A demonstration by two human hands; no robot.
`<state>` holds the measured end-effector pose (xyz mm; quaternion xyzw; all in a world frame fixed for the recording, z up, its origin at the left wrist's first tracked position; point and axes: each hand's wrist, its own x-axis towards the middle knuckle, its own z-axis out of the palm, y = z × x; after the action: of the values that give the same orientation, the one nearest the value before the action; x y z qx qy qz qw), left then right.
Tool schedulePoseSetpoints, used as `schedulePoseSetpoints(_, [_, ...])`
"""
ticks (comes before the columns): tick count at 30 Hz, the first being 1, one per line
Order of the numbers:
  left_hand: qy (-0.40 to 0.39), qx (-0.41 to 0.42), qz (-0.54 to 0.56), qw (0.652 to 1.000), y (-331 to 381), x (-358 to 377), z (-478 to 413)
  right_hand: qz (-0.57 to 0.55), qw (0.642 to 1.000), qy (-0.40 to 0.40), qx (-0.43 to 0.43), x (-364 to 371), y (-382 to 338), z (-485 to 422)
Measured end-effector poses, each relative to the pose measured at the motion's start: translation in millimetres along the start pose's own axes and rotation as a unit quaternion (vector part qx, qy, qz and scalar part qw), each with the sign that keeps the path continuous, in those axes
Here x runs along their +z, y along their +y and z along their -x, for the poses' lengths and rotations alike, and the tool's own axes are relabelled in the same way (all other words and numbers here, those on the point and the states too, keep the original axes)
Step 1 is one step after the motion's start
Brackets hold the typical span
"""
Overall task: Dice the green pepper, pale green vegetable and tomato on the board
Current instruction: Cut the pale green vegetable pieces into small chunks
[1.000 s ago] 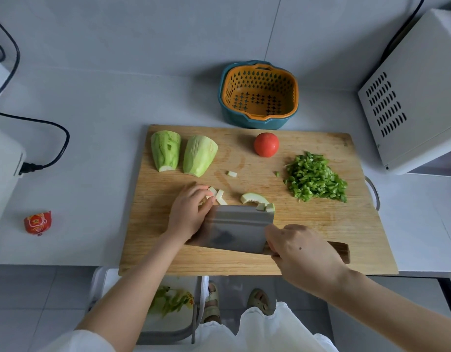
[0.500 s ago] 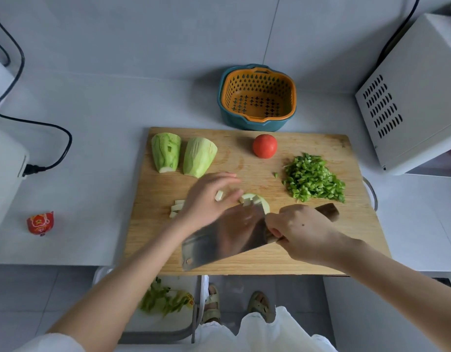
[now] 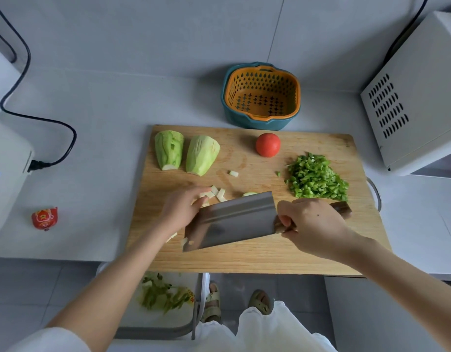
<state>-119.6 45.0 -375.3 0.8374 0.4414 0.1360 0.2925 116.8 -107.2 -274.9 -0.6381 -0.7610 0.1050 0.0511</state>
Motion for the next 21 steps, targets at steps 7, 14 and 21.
schedulePoseSetpoints(7, [0.069,-0.066,0.003,0.995,-30.2,-18.6,2.5,-0.21,0.942,-0.071,0.251,-28.7,13.2,20.6])
schedulePoseSetpoints(14, [-0.082,-0.062,-0.197,0.975,-20.4,-28.3,-5.4,-0.474,0.82,-0.057,0.316,-19.2,14.4,21.5])
schedulePoseSetpoints(21, [-0.191,-0.054,-0.283,0.938,-7.8,-21.6,-27.3,-0.557,0.747,-0.114,0.343,-11.3,8.6,24.4])
